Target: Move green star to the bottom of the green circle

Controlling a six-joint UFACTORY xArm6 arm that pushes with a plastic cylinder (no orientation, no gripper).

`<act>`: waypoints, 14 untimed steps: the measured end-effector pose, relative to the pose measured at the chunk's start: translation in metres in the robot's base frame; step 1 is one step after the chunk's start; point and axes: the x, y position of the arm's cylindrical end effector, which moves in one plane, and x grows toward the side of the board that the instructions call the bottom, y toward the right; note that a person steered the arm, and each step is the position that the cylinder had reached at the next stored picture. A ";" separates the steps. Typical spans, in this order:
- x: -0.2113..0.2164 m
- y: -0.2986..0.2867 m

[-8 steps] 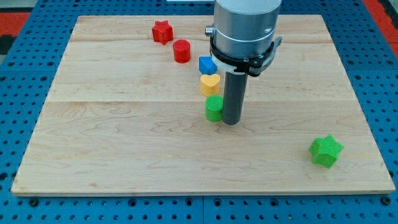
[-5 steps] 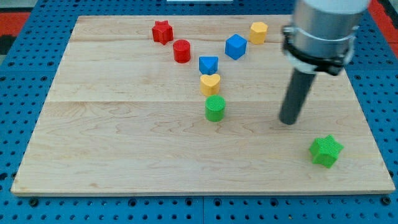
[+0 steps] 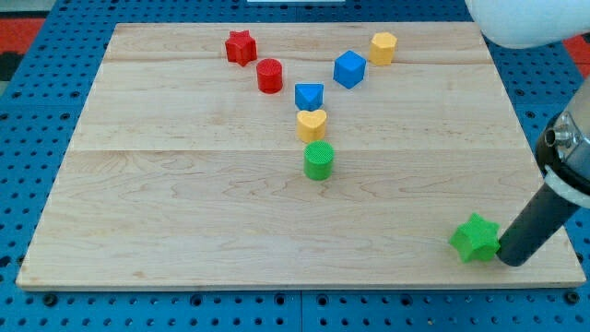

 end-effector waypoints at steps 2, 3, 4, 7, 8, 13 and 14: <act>-0.001 -0.009; -0.003 -0.009; -0.015 -0.011; -0.043 -0.063; -0.022 -0.064; -0.023 -0.039; -0.024 -0.064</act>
